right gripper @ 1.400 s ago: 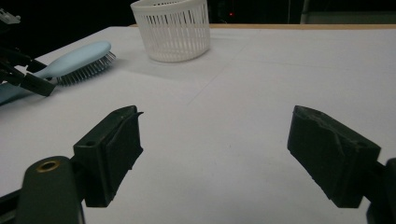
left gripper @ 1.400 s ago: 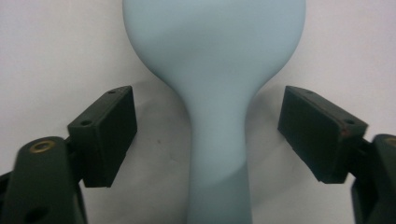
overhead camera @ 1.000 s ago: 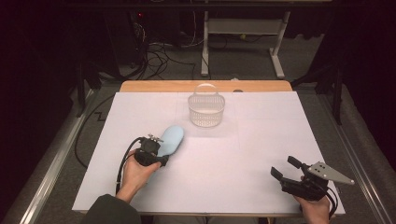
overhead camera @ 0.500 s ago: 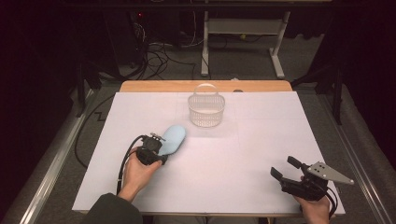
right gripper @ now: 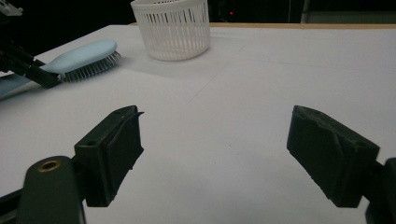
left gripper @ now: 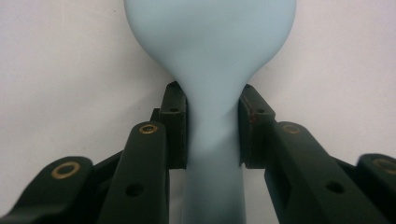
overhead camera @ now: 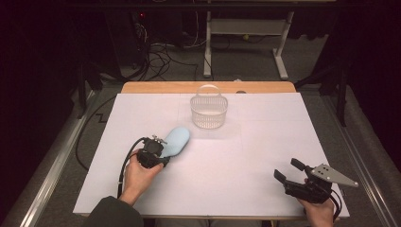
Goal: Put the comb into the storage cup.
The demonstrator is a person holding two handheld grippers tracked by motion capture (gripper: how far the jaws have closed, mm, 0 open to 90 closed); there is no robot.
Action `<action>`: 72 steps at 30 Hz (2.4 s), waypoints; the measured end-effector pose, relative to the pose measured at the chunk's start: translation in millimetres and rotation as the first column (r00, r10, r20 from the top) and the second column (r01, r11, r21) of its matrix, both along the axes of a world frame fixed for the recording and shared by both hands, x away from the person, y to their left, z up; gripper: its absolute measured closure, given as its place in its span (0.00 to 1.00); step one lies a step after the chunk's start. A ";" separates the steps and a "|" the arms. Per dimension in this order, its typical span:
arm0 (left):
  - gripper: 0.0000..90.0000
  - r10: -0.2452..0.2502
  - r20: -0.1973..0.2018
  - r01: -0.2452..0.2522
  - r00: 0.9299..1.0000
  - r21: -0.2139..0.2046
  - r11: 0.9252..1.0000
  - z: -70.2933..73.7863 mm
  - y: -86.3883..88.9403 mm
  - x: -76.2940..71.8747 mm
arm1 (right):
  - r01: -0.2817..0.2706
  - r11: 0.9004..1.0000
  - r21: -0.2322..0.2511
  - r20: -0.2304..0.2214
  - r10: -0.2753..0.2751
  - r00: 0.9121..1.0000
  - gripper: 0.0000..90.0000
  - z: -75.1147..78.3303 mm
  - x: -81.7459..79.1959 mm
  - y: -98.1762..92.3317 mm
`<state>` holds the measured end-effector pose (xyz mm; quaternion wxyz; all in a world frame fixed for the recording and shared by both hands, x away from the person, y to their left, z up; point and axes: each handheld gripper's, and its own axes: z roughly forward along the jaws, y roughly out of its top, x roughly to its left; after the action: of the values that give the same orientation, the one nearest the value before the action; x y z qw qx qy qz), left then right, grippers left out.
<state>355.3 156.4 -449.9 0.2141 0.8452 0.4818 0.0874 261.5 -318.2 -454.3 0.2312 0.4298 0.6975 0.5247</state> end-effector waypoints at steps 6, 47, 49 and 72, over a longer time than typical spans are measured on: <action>0.77 -0.011 0.021 0.012 1.000 -0.019 1.000 -0.3 1.0 -4.2 | 0.000 1.000 -0.003 0.002 0.000 1.000 0.21 0.1 -0.4 0.2; 0.77 -0.106 0.149 0.134 0.983 -0.189 0.973 13.3 13.0 -40.5 | 0.002 1.000 -0.018 -0.003 -0.002 1.000 0.21 -0.5 1.5 6.7; 0.77 -0.113 0.158 0.143 0.981 -0.197 0.970 14.2 12.2 -42.8 | 0.003 1.000 -0.021 0.001 -0.003 1.000 0.21 -0.2 1.1 6.8; 0.77 -0.193 0.227 0.246 0.955 -0.236 0.940 21.3 -5.0 -71.1 | -0.052 0.999 0.012 0.052 0.051 0.997 0.20 11.5 -1.8 25.3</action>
<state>284.2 151.4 -428.6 0.3798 0.8450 0.3672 0.0831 259.7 -293.0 -442.9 0.2326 0.3996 0.6985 0.5462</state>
